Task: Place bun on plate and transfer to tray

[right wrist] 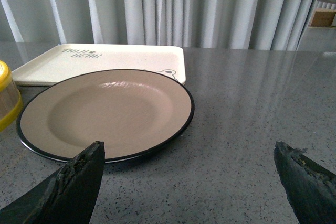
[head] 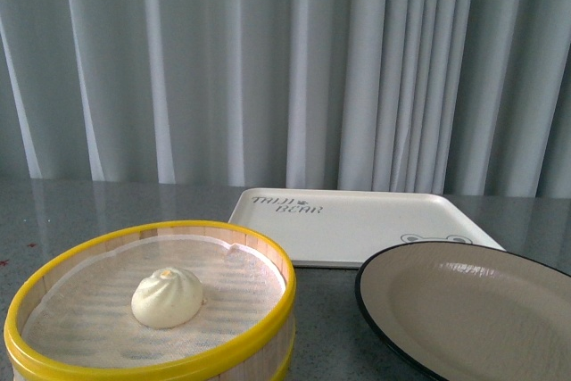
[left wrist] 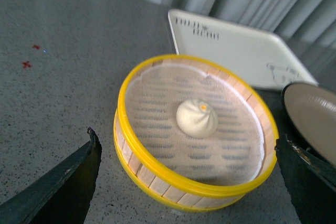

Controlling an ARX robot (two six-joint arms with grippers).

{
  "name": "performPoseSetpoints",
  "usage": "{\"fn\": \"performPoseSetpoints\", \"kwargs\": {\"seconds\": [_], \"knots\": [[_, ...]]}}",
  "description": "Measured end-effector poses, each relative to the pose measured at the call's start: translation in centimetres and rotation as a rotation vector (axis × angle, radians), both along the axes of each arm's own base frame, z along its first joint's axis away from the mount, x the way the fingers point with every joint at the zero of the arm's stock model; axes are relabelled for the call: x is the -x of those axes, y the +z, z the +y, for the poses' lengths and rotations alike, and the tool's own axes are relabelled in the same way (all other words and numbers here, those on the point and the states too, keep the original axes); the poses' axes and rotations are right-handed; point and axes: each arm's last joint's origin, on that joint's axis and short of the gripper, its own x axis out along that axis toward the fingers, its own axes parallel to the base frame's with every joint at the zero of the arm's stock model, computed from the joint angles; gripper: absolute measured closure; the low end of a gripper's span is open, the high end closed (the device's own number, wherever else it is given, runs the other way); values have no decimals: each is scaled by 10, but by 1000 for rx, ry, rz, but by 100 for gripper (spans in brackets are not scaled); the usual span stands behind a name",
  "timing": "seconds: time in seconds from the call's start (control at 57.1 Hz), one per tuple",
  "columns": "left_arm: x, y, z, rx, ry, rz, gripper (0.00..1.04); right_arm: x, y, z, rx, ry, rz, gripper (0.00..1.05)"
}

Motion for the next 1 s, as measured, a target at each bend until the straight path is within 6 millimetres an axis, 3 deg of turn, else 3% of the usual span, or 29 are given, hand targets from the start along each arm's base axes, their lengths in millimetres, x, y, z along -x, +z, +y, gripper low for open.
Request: {"fn": "performPoseSetpoints", "kwargs": {"seconds": [0.122,0.28,0.56,0.823,0.997], "knots": [[-32,3,-13,-63,-58,245,7,0,0,0,0,0,0,9],[-67,15,-33,-110,-74,280,7,0,0,0,0,0,0,9],[-95,9,-76,-157,-140,383,7,0,0,0,0,0,0,9],[-111,3,-100,-117,-114,450,7,0,0,0,0,0,0,9],[-122,-5,-118,-182,-68,434,7,0,0,0,0,0,0,9]]}}
